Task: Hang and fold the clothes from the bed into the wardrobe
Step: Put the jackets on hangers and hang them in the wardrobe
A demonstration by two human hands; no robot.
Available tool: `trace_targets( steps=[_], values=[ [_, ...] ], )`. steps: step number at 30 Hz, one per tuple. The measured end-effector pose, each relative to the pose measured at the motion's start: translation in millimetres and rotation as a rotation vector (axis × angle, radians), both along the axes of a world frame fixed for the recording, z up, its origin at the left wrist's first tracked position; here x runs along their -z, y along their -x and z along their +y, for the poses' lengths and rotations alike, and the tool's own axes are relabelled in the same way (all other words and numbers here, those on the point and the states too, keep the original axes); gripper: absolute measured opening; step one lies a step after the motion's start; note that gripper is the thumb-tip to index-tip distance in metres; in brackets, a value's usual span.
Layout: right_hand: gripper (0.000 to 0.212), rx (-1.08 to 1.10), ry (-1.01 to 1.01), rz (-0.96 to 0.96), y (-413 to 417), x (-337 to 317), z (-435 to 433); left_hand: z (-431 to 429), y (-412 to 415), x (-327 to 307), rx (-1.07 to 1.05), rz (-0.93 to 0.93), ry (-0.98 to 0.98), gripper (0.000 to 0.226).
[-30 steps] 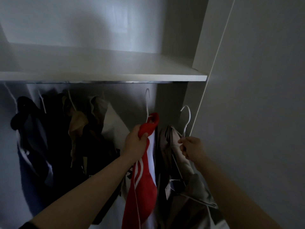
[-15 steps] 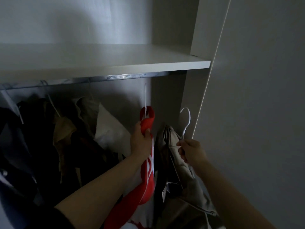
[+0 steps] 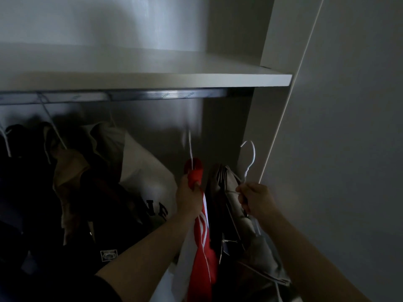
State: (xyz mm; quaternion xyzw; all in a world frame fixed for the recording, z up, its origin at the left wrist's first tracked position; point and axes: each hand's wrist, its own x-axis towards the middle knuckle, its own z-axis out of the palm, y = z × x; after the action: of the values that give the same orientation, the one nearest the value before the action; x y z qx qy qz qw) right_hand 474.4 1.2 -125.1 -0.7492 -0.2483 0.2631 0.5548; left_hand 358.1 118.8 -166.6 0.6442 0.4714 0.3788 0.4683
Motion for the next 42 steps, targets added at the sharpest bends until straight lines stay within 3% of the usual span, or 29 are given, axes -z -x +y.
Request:
trace_targets(
  steps=[8,13,17,23,32,38,42],
  values=[
    [0.036,-0.026,0.015,-0.043,-12,-3,5,16,-30,-16,-0.151,-0.126,-0.037,0.042],
    [0.036,-0.050,0.038,-0.073,-20,-3,16,39,-24,-25,-0.252,-0.095,-0.154,0.044],
    [0.030,-0.037,-0.001,-0.003,-21,-1,24,61,-13,-36,-0.229,-0.056,-0.279,0.039],
    [0.034,-0.089,0.037,-0.074,-20,-7,31,86,-2,-58,-0.197,-0.013,-0.355,0.041],
    [0.040,-0.099,0.028,-0.095,-19,-2,41,113,7,-62,-0.245,0.112,-0.188,0.051],
    [0.038,-0.146,0.027,-0.143,-16,3,48,106,15,-56,-0.125,0.080,-0.190,0.061],
    [0.038,-0.135,0.014,-0.130,-12,5,54,96,30,-48,-0.045,-0.010,-0.091,0.069]
  ],
)
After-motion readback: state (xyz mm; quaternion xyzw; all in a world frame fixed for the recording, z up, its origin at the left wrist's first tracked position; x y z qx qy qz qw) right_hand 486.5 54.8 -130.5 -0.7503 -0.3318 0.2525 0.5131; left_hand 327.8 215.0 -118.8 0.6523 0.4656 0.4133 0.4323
